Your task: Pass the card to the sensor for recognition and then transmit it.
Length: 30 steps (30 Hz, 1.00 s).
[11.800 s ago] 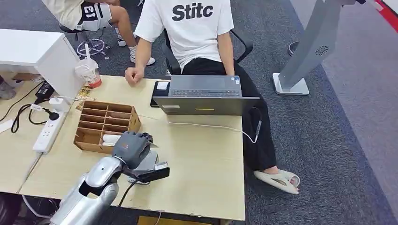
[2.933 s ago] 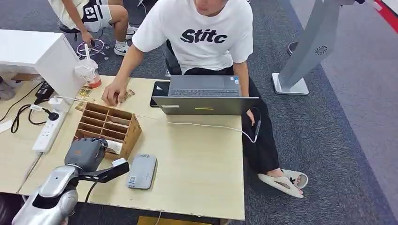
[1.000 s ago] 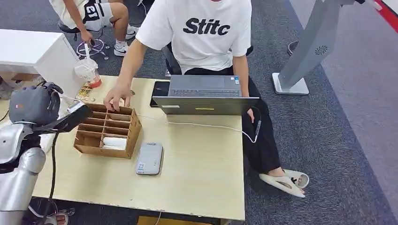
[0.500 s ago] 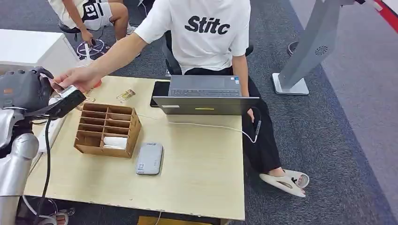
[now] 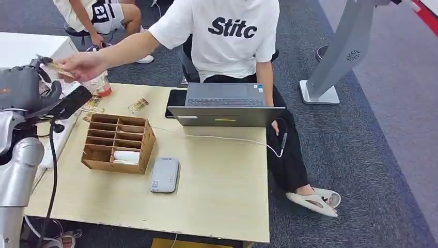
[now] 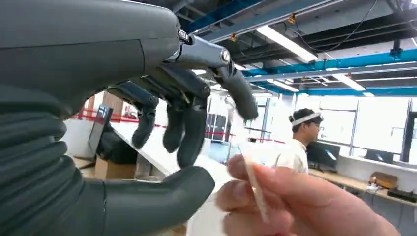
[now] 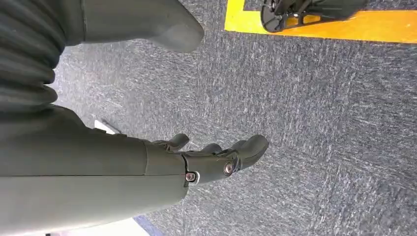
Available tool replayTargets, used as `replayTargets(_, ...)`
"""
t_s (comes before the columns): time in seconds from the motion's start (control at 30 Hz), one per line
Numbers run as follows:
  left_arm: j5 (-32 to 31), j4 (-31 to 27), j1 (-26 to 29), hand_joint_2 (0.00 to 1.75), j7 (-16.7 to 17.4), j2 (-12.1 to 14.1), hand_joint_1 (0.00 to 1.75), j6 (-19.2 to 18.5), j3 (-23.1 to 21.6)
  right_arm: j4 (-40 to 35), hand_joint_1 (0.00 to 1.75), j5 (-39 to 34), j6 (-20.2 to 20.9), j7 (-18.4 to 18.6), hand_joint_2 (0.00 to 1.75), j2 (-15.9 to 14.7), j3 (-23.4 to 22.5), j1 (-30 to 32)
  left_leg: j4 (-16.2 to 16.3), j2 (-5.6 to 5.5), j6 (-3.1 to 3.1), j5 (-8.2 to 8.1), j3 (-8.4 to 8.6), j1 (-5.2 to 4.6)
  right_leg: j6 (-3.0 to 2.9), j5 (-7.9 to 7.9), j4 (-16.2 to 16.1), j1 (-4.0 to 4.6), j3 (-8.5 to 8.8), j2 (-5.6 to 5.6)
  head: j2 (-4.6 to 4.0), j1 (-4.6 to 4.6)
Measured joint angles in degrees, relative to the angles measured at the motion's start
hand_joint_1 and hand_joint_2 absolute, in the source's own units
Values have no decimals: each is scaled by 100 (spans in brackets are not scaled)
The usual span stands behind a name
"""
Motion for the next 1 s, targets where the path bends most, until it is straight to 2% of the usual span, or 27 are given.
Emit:
replayTargets(0.1, 324, -85, 73, 175, -147, -26, 0, 162, 88, 2, 0, 9, -4, 4, 175, 0, -26, 1, 0, 1, 0, 0, 0, 0, 0, 0, 1, 0, 2, 1, 0, 0)
replayTargets(0.2, 928, -523, 496, 175, -573, -46, 0, 431, 274, 0, 0, 4, -17, 4, 175, 0, -88, 2, -1, 3, 0, -1, 1, 0, 0, -1, 1, 0, 2, 3, 0, 2)
replayTargets(0.33, 1781, -1598, 1708, 175, -1312, -96, 0, 891, 592, 2, 0, -33, -55, 0, 175, 2, -212, 7, -3, 22, 3, -12, 3, -1, 0, -6, -1, -1, -2, 20, 0, -2)
replayTargets(0.4, 1974, -2056, 2360, 175, -1600, -146, 0, 1107, 758, 2, 0, -53, -70, 0, 175, 7, -293, 25, -2, 28, 3, -19, 2, -1, 3, -10, -5, -1, -7, 23, 0, -2)
replayTargets(0.5, 1974, -2549, 2998, 175, -1758, -195, 0, 1295, 925, 2, 0, -50, -114, 2, 175, 7, -356, 29, -4, 17, 4, -19, -9, -1, 2, -11, -6, -1, -3, 10, 0, 4)
replayTargets(0.6, 1893, -3177, 4008, 175, -2239, -366, 0, 2213, 1201, 0, 0, -74, -195, 15, 175, 33, -459, 35, -8, 56, 5, -40, 18, -5, 2, -13, -7, -4, 6, 48, 0, -2)
replayTargets(0.63, 2119, -3400, 4436, 175, -2510, -497, 0, 2456, 1339, 0, 0, -88, -225, 13, 175, 39, -494, 55, -8, 65, 8, -43, 20, -4, 5, -17, -9, -4, 8, 56, 0, -9)
replayTargets(0.67, 2424, -3566, 4831, 175, -2778, -639, 0, 2538, 1485, 0, 0, -90, -258, -2, 175, 46, -552, 70, -8, 63, 7, -44, 18, -4, 9, -19, -13, -3, 7, 55, 0, -4)
replayTargets(0.7, 2734, -3712, 5174, 175, -3022, -820, 0, 2489, 1679, 0, 0, -94, -273, -26, 175, 48, -595, 84, -8, 60, 9, -45, 15, -4, 15, -23, -15, -4, 7, 53, 0, -4)
replayTargets(0.73, 3182, -3837, 5477, 175, -3364, -1052, 0, 2271, 1947, 0, 0, -86, -308, -57, 175, 48, -647, 93, -8, 58, 15, -50, 16, -4, 16, -25, -19, -4, 7, 49, 0, -2)
replayTargets(0.8, 3706, -3978, 5843, 175, -3780, -1625, 0, 1618, 2653, 0, 0, -63, -363, -107, 175, 48, -750, 96, -8, 50, 19, -52, 10, -3, 17, -25, -23, -3, 11, 39, 0, -2)
replayTargets(0.83, 3868, -3989, 5901, 175, -3890, -1906, 0, 1228, 3207, 0, 0, -27, -387, -116, 175, 48, -806, 96, -8, 47, 20, -52, 11, -2, 18, -26, -24, -2, 11, 34, 0, 2)
replayTargets(0.9, 4117, -3956, 5905, 175, -3887, -2325, 0, 725, 4165, 0, 0, 52, -413, -118, 175, 48, -889, 95, -8, 49, 19, -52, 13, -2, 17, -25, -24, -2, 12, 33, 0, 7)
replayTargets(0.97, 4151, -3724, 5778, 175, -3694, -2620, 0, 544, 5081, -2, 0, 105, -422, -131, 175, 48, -957, 99, -8, 49, 20, -51, 16, -3, 17, -25, -23, -2, 15, 33, 0, -2)
replayTargets(1.0, 4076, -3496, 5667, 175, -3733, -2736, 0, 487, 5444, -2, 0, 127, -424, -151, 175, 50, -999, 97, -8, 48, 20, -51, 17, -1, 16, -24, -23, -1, 16, 31, 0, 0)
